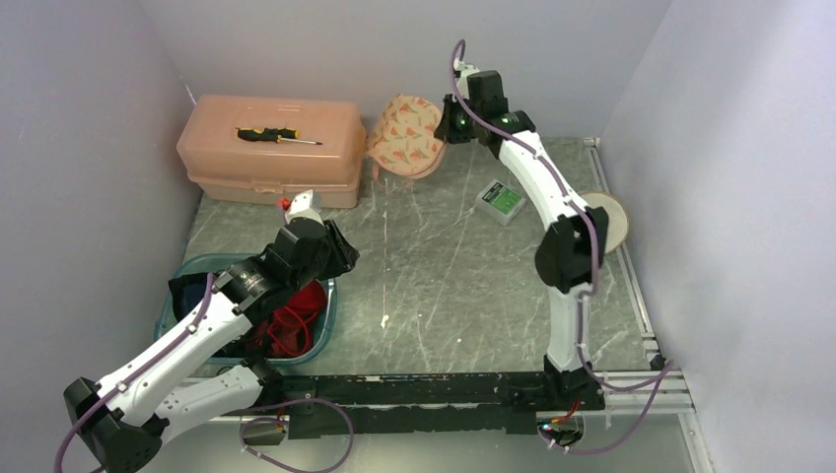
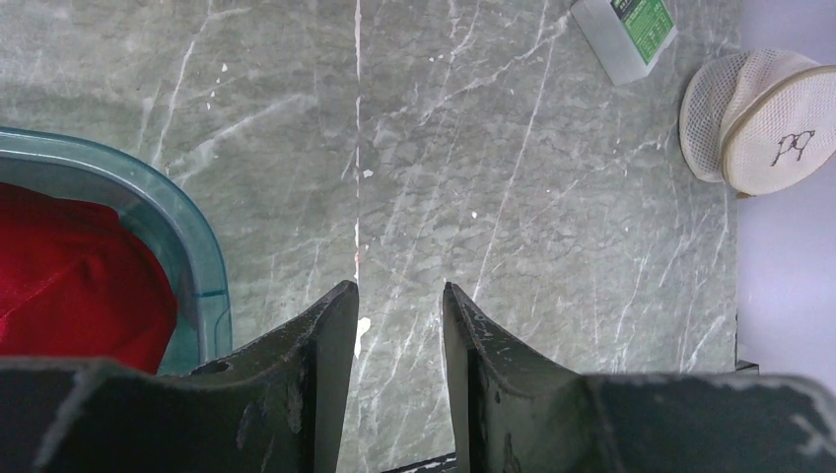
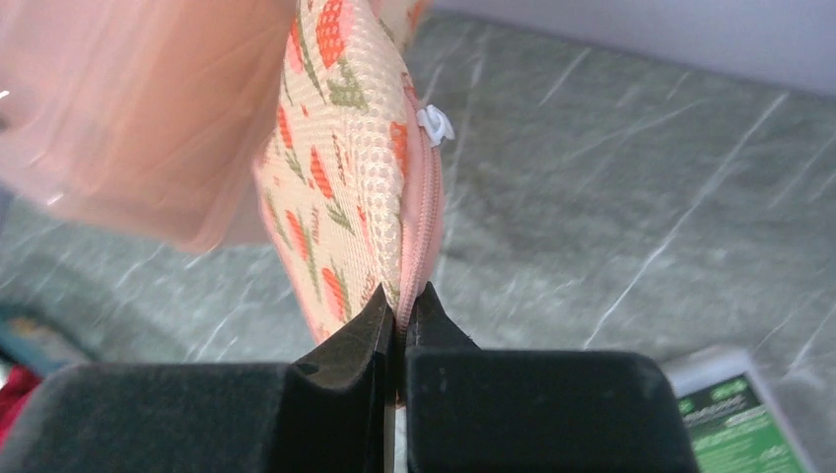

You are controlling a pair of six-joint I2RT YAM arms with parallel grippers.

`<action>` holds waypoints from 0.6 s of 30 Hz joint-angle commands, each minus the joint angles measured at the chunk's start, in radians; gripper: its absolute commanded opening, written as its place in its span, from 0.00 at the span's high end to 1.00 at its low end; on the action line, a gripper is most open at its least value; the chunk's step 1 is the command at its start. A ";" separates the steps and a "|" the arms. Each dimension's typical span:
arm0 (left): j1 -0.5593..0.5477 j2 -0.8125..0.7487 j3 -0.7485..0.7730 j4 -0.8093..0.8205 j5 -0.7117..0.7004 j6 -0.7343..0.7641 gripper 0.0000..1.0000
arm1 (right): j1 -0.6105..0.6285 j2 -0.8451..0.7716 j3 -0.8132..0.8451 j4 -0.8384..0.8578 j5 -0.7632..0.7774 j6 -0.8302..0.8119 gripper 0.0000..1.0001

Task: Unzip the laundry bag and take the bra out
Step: Place the laundry bag at the center of the board.

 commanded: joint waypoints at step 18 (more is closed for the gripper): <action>0.001 0.119 -0.029 0.065 0.021 0.023 0.57 | -0.220 0.422 0.421 -0.214 0.149 -0.045 1.00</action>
